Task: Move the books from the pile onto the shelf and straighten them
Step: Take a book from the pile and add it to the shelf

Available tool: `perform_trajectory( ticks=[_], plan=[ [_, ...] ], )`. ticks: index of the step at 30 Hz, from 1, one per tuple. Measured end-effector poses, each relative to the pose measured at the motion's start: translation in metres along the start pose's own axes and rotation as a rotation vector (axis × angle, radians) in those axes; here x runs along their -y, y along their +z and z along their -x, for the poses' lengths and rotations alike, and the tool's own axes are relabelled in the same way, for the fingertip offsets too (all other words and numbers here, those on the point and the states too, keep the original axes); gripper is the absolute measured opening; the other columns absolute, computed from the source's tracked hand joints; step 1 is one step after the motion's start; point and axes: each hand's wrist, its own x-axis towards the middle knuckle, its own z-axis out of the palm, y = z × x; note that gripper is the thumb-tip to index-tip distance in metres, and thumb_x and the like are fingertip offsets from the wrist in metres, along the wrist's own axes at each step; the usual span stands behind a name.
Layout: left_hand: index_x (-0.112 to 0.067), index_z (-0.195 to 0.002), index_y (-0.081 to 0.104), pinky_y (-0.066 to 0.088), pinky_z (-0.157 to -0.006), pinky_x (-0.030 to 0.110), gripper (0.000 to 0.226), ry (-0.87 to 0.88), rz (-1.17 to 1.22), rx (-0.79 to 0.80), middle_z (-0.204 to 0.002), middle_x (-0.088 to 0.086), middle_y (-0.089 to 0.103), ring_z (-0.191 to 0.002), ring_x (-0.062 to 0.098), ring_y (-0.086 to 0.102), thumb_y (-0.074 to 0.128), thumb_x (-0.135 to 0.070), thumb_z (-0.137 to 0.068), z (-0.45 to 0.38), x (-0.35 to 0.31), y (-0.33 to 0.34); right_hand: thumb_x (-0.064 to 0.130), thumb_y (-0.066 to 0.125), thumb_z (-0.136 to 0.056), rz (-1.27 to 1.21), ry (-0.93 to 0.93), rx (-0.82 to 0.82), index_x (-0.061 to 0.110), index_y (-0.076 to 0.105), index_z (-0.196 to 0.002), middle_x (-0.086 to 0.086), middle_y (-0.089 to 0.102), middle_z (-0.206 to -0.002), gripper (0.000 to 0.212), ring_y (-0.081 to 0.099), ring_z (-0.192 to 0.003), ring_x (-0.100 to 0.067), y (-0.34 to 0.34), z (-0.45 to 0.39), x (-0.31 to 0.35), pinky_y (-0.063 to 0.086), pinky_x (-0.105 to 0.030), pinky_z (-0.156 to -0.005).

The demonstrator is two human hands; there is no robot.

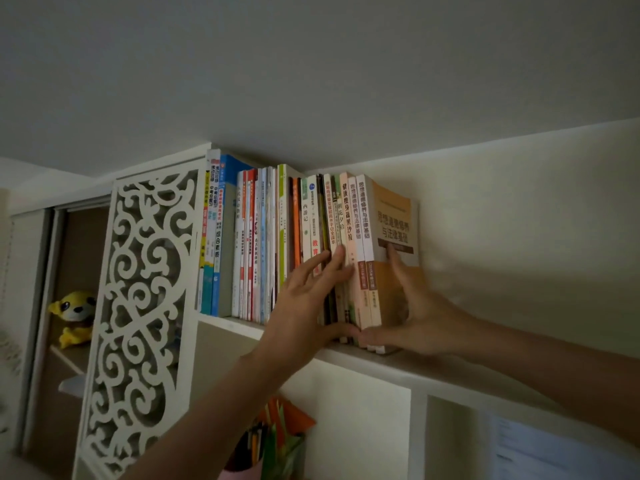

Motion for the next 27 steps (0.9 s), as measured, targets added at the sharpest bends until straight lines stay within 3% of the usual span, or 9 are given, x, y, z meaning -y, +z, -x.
perform_trajectory(
  ticks=[3,7,10,12,17,20,23,25,27],
  plan=[
    [-0.035,-0.146,0.027,0.022,-0.114,0.033,0.089,0.052,0.013,0.041,-0.152,-0.033,-0.001,-0.143,-0.008,0.000,0.077,-0.029,-0.074,0.002,0.002,-0.001,0.080,0.076,-0.036,0.031,0.002,-0.021,0.056,-0.030,-0.136,0.012,0.019,-0.157,0.147,0.030,-0.140,-0.013,-0.003,0.000,0.000,0.037,-0.039,-0.112],
    [-0.029,-0.150,0.018,0.017,-0.117,0.034,0.095,0.067,-0.054,0.043,-0.158,-0.019,0.004,-0.144,-0.003,0.001,0.075,-0.029,-0.074,0.002,0.008,-0.001,0.045,0.083,-0.066,0.091,-0.089,-0.045,0.041,-0.024,-0.146,0.021,0.023,-0.152,0.133,0.034,-0.135,-0.005,-0.010,0.000,0.015,0.033,-0.019,-0.103],
    [-0.021,-0.149,0.025,0.016,-0.118,0.048,0.093,0.136,-0.234,-0.041,-0.157,-0.005,0.022,-0.146,0.013,0.015,0.063,-0.051,-0.069,0.000,0.015,0.003,0.038,0.076,-0.077,0.111,-0.090,-0.108,0.047,-0.023,-0.144,0.009,0.025,-0.156,0.120,0.041,-0.134,-0.015,-0.007,-0.009,0.021,0.036,-0.022,-0.099],
    [-0.021,-0.148,0.025,0.015,-0.118,0.049,0.094,0.114,-0.266,-0.041,-0.155,-0.002,0.028,-0.145,0.020,0.020,0.060,-0.055,-0.068,-0.001,0.016,0.001,0.037,0.075,-0.079,0.132,-0.072,-0.116,0.047,-0.025,-0.143,0.004,0.027,-0.156,0.119,0.042,-0.133,-0.017,-0.005,-0.013,0.021,0.037,-0.027,-0.101],
    [-0.026,-0.151,0.017,0.011,-0.117,0.037,0.094,0.150,-0.157,-0.001,-0.159,-0.011,0.010,-0.147,0.008,0.004,0.073,-0.037,-0.076,0.002,0.003,0.001,0.031,0.074,-0.081,0.174,-0.057,-0.096,0.038,-0.025,-0.146,0.006,0.027,-0.156,0.118,0.047,-0.120,-0.004,-0.007,-0.008,0.030,0.038,-0.020,-0.096],
    [-0.026,-0.152,0.014,0.012,-0.117,0.031,0.092,0.168,-0.086,0.054,-0.159,-0.013,0.005,-0.147,0.003,-0.001,0.072,-0.030,-0.080,0.002,0.001,0.006,0.029,0.072,-0.083,0.225,-0.077,-0.157,0.033,-0.025,-0.147,0.002,0.031,-0.156,0.117,0.052,-0.125,-0.014,0.001,-0.012,0.031,0.043,-0.031,-0.104],
    [-0.022,-0.151,0.020,0.014,-0.117,0.031,0.089,0.138,-0.080,0.069,-0.159,-0.008,0.010,-0.147,0.009,0.006,0.073,-0.022,-0.079,0.002,-0.004,0.004,0.032,0.068,-0.085,0.254,-0.016,-0.171,0.033,-0.025,-0.147,-0.005,0.031,-0.155,0.112,0.051,-0.126,-0.023,0.009,-0.012,0.034,0.045,-0.041,-0.104],
    [-0.014,-0.145,0.038,0.028,-0.116,0.038,0.077,0.166,-0.105,0.019,-0.154,0.004,0.032,-0.143,0.021,0.028,0.075,-0.012,-0.077,0.010,-0.025,-0.003,0.031,0.065,-0.087,0.373,0.016,-0.203,0.024,-0.006,-0.153,-0.007,0.034,-0.152,0.098,0.049,-0.127,-0.025,0.014,0.005,0.045,0.045,-0.038,-0.103],
    [-0.010,-0.125,0.060,0.046,-0.101,0.037,0.050,0.211,-0.067,-0.136,-0.128,0.007,0.060,-0.119,0.025,0.054,0.073,-0.006,-0.077,0.027,-0.057,-0.010,0.030,0.064,-0.088,0.517,-0.056,-0.332,0.018,0.036,-0.143,-0.006,0.050,-0.135,0.063,0.056,-0.117,-0.025,0.014,0.044,0.056,0.049,-0.033,-0.092]
  ],
)
